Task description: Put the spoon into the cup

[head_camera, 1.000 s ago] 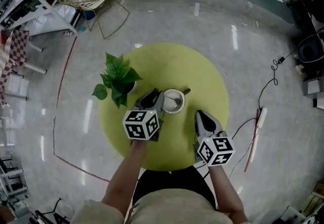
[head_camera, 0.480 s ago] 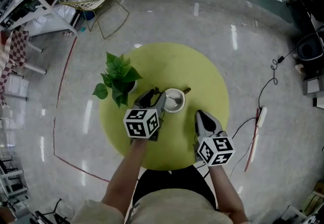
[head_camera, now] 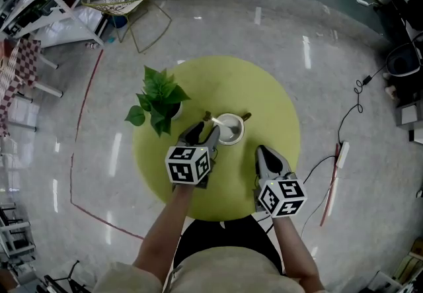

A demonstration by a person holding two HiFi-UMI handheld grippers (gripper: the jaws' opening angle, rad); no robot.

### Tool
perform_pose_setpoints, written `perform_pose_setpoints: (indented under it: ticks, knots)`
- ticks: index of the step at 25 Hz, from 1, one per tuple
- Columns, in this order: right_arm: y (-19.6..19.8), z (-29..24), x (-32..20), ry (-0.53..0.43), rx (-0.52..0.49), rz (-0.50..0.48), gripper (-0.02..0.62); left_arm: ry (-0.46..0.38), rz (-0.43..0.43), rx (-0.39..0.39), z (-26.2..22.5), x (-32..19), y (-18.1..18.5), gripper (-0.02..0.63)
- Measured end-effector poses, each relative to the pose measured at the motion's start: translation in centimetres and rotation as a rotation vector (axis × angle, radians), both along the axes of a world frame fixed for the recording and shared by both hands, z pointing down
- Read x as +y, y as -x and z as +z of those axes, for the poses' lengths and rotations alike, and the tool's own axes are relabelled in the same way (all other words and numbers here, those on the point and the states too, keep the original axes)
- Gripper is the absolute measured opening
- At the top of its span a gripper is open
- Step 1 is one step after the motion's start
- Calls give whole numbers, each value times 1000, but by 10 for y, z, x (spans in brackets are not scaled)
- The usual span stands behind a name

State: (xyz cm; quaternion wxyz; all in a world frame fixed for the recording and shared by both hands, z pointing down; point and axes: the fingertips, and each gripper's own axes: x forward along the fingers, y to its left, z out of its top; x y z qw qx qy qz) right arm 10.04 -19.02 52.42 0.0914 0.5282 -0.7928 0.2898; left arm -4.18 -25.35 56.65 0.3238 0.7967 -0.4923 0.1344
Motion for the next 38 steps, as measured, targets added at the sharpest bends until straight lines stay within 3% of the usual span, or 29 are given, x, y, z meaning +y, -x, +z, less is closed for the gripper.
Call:
perform_pose_setpoints:
  ticks: [12, 23, 38]
  knots:
    - [9, -5, 22, -9, 5, 1, 0, -15, -29, -3, -9, 31, 18, 189]
    - [18, -10, 42, -25, 11, 12, 0, -38, -26, -33, -16, 57, 32, 110]
    - [20, -24, 75, -62, 34, 63, 0, -81, 47, -29, -37, 97, 26, 34]
